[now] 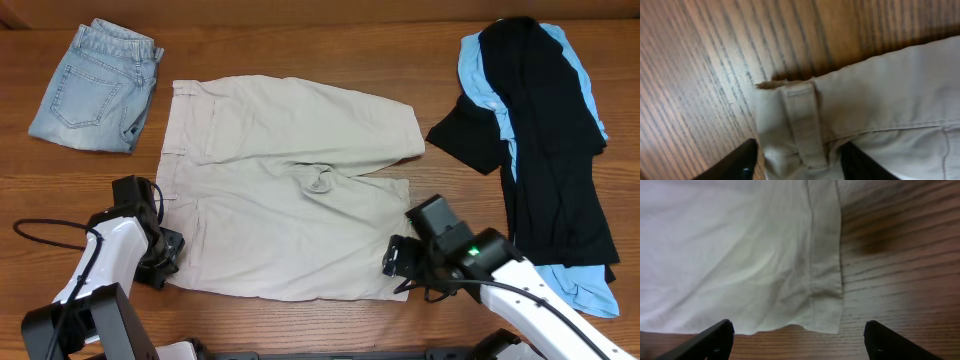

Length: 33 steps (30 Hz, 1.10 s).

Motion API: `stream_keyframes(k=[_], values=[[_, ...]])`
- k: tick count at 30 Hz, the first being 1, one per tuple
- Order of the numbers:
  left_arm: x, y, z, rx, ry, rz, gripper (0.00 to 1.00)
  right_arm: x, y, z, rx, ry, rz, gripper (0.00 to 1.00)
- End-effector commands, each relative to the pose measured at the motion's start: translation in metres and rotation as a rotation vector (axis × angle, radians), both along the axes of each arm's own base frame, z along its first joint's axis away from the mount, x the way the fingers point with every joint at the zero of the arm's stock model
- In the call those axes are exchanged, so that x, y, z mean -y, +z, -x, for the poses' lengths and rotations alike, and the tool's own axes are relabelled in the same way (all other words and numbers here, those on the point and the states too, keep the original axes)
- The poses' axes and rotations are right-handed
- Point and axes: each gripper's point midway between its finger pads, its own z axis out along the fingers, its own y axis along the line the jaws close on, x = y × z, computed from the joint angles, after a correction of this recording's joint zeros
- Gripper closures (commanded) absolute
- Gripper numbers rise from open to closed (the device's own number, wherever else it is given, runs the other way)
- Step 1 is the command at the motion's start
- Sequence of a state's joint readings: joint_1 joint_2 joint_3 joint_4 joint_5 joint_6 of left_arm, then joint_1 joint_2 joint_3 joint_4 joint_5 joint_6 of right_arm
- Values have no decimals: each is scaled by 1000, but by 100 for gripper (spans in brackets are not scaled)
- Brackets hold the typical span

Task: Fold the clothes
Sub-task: 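Grasp the bottom hem corners with both grippers and lift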

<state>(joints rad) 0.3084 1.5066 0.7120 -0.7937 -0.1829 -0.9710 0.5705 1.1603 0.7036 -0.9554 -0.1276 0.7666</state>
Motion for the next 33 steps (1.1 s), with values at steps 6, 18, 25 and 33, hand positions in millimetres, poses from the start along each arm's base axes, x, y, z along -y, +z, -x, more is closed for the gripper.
stream_keyframes(k=[6, 18, 25, 33], values=[[1, -15, 14, -77, 0, 16, 78, -13, -29, 26, -125, 25, 91, 20], [2, -15, 14, -87, -65, 24, 96, -22, -49, 44, -184, -26, 141, 56], [2, -15, 14, -93, -99, 29, 95, -15, -66, 50, -242, -52, 199, 55], [2, -13, 12, -98, -152, 41, 96, -11, -73, 48, -249, -59, 237, 96]])
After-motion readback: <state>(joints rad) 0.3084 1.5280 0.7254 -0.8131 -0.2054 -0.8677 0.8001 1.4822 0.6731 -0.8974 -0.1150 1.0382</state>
